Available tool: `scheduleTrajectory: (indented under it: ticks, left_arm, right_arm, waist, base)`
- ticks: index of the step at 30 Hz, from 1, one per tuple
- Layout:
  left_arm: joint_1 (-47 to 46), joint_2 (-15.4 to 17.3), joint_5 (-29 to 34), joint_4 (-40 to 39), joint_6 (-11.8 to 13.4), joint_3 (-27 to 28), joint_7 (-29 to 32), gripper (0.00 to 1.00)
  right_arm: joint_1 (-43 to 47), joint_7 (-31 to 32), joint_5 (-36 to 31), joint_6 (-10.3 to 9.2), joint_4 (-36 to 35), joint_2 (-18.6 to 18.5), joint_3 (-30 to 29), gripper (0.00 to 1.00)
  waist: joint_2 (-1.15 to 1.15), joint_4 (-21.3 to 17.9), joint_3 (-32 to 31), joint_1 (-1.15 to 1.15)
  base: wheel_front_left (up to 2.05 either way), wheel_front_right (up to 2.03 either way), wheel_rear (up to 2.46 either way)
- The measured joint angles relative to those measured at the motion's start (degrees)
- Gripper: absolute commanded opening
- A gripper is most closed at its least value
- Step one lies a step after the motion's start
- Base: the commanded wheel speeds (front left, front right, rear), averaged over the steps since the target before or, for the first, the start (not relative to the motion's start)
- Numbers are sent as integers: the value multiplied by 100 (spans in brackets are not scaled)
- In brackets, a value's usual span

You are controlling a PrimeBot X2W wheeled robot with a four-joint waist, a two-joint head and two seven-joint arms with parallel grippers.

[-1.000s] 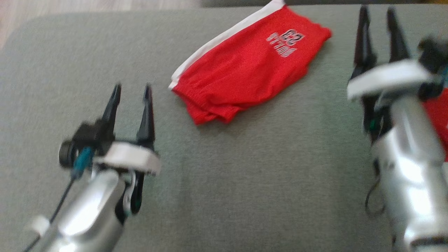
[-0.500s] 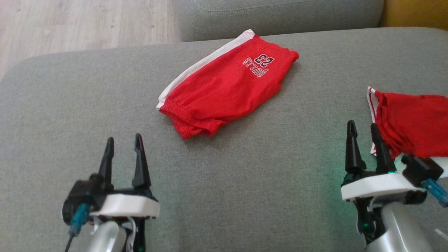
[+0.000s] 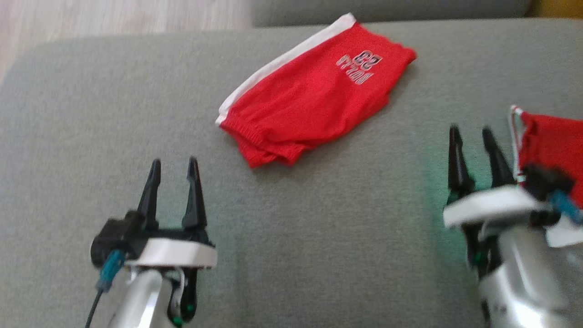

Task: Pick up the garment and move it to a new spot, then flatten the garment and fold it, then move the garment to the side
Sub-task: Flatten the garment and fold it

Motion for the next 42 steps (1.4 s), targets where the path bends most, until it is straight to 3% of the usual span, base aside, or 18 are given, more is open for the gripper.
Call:
scheduleTrajectory:
  ticks: [9, 12, 20, 29, 30, 31, 37, 42]
  left_arm:
    - [-541, -198, 144, 148, -249, 7, 0, 100]
    - [-731, -232, 86, 154, -348, -16, -1, 100]
    - [-975, -258, -60, 154, -402, -249, -1, 100]
    - [-1146, -279, -57, 163, -448, -401, -1, 100]
    - [-1164, -279, -62, 163, -447, -405, -1, 100]
    - [-1177, -279, -62, 162, -444, -411, -1, 100]
    - [-1174, -280, -63, 172, -434, -438, -1, 100]
    - [-1148, -281, -29, 250, -445, -371, -8, 100]
  right_arm:
    - [-1796, 1213, -344, 0, 1049, -8, -652, 100]
    - [-2604, 1593, -772, 0, 1689, -26, -946, 100]
    - [-3589, 1933, -1777, 0, 2903, -244, -1786, 100]
    - [-4311, 2025, -2689, 0, 3599, -364, -2100, 98]
    - [-4359, 2057, -2744, 0, 3673, -380, -2103, 30]
    - [-4412, 2072, -2795, 0, 3750, -401, -2095, 0]
    - [-4492, 1727, -2733, 0, 4101, -325, -2196, 0]
    - [-4395, 1104, -2235, 0, 4335, -164, -2142, 0]
  waist:
    - [0, 391, 603, 1]
    - [0, 642, 889, 1]
    - [0, 1089, 1341, 0]
    - [0, 1353, 1574, -1]
    - [0, 1362, 1576, -1]
    - [0, 1367, 1574, -1]
    - [0, 1297, 1476, -1]
    - [0, 1106, 1306, -1]
  base:
    - [0, 0, 0]
    - [0, 0, 0]
    - [0, 0, 0]
    - [0, 0, 0]
    - [0, 0, 0]
    - [0, 0, 0]
    - [0, 0, 0]
    - [0, 0, 0]
